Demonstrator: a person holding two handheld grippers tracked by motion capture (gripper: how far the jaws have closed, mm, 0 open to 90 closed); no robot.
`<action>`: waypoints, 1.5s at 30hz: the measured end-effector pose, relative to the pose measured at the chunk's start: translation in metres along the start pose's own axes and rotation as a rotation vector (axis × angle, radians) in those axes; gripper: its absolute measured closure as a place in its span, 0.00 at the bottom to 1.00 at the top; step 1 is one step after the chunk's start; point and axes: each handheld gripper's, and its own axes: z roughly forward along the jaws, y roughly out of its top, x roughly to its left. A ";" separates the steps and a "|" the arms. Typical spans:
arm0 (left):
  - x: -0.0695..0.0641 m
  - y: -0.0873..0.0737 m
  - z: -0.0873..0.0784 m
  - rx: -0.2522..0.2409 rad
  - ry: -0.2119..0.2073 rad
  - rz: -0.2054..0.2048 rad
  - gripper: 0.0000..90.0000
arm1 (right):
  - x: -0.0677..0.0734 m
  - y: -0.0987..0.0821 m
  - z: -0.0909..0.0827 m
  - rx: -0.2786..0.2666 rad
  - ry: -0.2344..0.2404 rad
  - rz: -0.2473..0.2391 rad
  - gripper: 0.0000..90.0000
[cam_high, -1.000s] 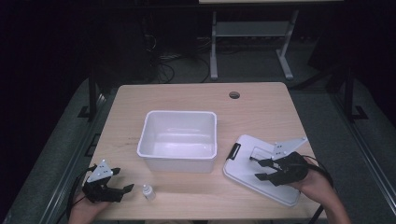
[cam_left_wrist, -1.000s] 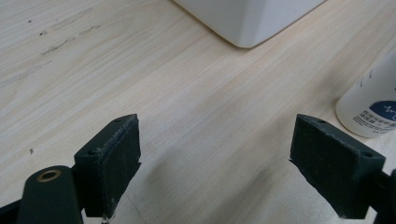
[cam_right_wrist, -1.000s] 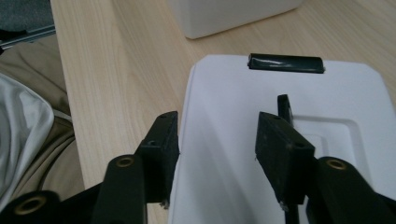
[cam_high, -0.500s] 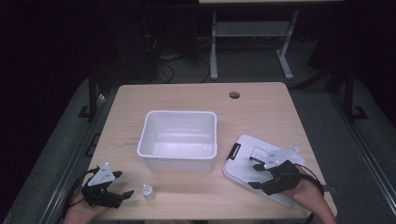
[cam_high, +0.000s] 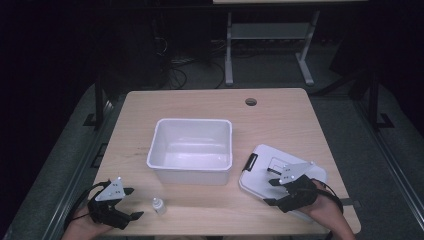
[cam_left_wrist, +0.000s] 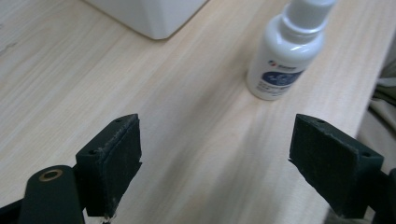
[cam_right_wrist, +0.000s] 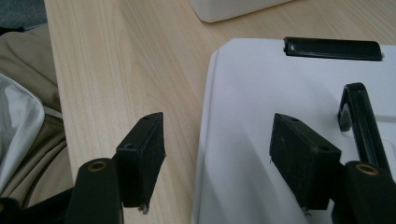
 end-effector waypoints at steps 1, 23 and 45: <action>-0.001 0.002 -0.001 0.001 -0.005 0.006 0.19 | 0.000 0.000 0.000 0.000 -0.001 -0.002 0.38; -0.015 0.038 0.003 0.054 -0.121 0.118 0.33 | 0.003 0.001 0.002 0.004 -0.007 -0.003 0.36; -0.017 0.063 0.020 0.115 -0.184 0.154 0.48 | 0.005 0.002 0.000 -0.004 -0.009 -0.013 0.36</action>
